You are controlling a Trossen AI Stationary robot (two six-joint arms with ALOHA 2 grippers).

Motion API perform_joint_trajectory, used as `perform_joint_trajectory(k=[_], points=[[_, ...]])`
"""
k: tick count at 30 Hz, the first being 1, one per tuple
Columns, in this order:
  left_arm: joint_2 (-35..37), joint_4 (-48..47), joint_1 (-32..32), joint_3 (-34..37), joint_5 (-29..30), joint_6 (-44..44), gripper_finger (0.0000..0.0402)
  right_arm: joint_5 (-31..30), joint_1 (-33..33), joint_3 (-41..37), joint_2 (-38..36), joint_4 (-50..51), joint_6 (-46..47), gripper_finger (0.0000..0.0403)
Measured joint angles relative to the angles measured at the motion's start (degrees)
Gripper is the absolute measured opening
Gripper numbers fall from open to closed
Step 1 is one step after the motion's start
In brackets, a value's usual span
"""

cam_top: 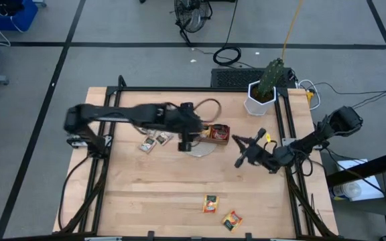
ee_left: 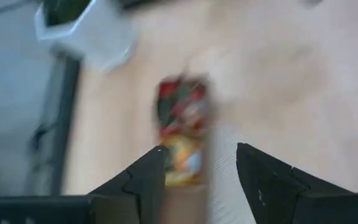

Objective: Pick & Place Tea
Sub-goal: Put the orange tea bag into the middle section of the wood organizer

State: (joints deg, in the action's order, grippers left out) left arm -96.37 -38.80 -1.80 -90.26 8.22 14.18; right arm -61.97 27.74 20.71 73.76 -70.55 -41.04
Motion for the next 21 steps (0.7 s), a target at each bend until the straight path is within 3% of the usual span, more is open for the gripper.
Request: perform_joint_trajectory(k=[4,6,8,10,12,14,17,19,21], points=[[7.9,9.6,0.2,8.4,-10.7,-0.4,0.0191,11.6,4.6,0.0,0.0,0.5,-2.7,0.0],[11.6,14.8,0.4,13.8,-12.8,-0.8,0.0191,16.4,7.0,0.0,0.0,0.0,-0.4,0.0],[15.1,21.0,0.7,19.2,-13.0,-1.5,0.0191,16.8,9.0,0.3,0.0,-1.6,2.7,0.0],[17.8,25.8,0.8,24.2,-12.5,-2.9,0.0191,11.4,11.1,2.4,-0.1,0.7,3.0,0.0008],[19.7,30.6,0.8,28.6,-10.9,-4.3,0.0191,1.1,13.7,7.1,0.1,9.9,2.0,0.003],[21.0,33.6,0.8,32.0,-8.5,-5.4,0.0191,-9.3,15.8,15.0,1.2,26.1,2.9,0.0063],[21.6,36.5,0.8,35.1,-5.2,-6.1,0.0191,-22.0,19.1,29.3,5.0,52.5,11.7,0.0126],[21.5,36.6,0.8,36.1,-4.1,-6.4,0.0191,-24.4,21.1,38.8,8.1,60.4,17.2,0.0164],[21.5,36.3,0.8,36.5,-4.1,-6.4,0.0191,-24.4,23.3,46.9,10.4,61.1,19.6,0.0189]])
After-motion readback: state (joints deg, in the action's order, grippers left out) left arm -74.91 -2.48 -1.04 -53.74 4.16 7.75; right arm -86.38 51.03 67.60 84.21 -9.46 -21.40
